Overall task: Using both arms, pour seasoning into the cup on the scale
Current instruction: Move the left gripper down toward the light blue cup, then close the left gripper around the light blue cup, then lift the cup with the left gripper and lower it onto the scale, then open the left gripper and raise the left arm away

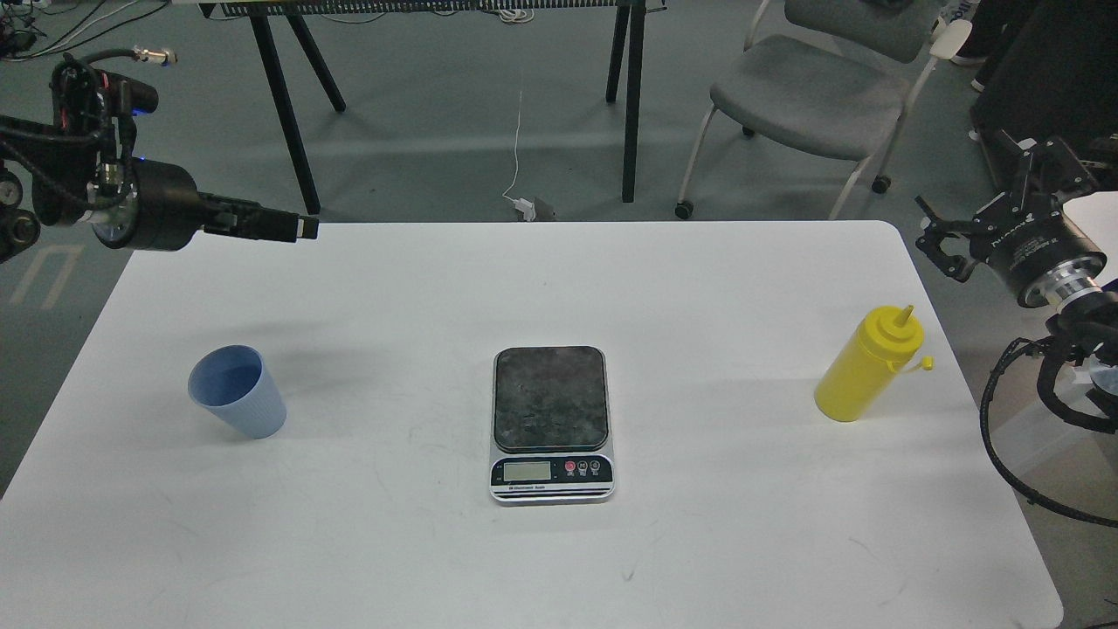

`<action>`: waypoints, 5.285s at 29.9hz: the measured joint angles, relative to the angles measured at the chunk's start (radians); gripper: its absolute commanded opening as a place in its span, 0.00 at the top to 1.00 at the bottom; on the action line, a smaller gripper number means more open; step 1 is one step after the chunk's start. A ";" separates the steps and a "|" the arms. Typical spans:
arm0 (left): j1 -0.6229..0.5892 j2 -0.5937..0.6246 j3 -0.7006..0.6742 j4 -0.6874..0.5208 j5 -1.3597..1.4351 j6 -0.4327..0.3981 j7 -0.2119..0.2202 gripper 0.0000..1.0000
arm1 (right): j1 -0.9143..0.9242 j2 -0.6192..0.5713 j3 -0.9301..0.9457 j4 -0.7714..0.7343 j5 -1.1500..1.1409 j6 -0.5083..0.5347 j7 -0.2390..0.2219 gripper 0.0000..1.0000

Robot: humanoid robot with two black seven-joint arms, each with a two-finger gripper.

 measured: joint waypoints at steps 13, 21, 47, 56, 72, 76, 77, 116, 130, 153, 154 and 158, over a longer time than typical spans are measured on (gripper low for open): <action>0.166 0.031 0.002 0.036 0.118 0.000 0.000 0.01 | 0.000 0.003 0.000 0.003 0.000 0.000 0.000 0.01; 0.222 0.041 0.002 0.102 0.119 0.000 0.000 0.01 | 0.000 0.009 -0.001 0.005 0.000 0.000 0.000 0.01; 0.292 -0.011 0.004 0.182 0.184 0.102 0.000 0.75 | -0.002 0.011 -0.004 0.007 0.000 0.000 0.000 0.01; 0.292 -0.011 0.005 0.183 0.249 0.164 0.000 0.94 | -0.002 0.015 -0.002 0.005 0.000 0.000 0.002 0.01; 0.255 0.024 0.007 0.074 0.268 0.132 0.000 0.94 | -0.008 0.019 -0.001 0.000 0.000 0.000 0.002 0.01; 0.176 0.042 0.003 -0.016 0.268 0.077 0.000 0.94 | -0.010 0.019 -0.001 -0.001 0.000 0.000 0.002 0.01; 0.148 0.042 0.003 -0.038 0.268 0.058 0.000 0.94 | -0.011 0.019 0.000 -0.002 0.000 0.000 0.002 0.01; -0.150 -0.561 0.016 -0.015 0.310 0.000 0.000 0.95 | -0.038 0.020 0.005 -0.001 0.000 0.000 0.042 0.01; -0.115 -0.575 0.051 -0.003 0.306 0.000 0.000 0.94 | -0.039 0.024 0.005 -0.001 0.000 0.000 0.043 0.01; -0.075 -0.582 0.038 -0.003 0.247 0.000 0.000 0.87 | -0.044 0.037 0.004 -0.001 0.000 0.000 0.046 0.01; -0.075 -0.583 0.038 -0.003 0.241 0.000 0.000 0.84 | -0.045 0.037 0.004 -0.001 0.000 0.000 0.046 0.01; -0.076 -0.580 0.038 -0.003 0.224 0.000 0.000 0.72 | -0.046 0.037 0.004 0.000 0.000 0.000 0.046 0.01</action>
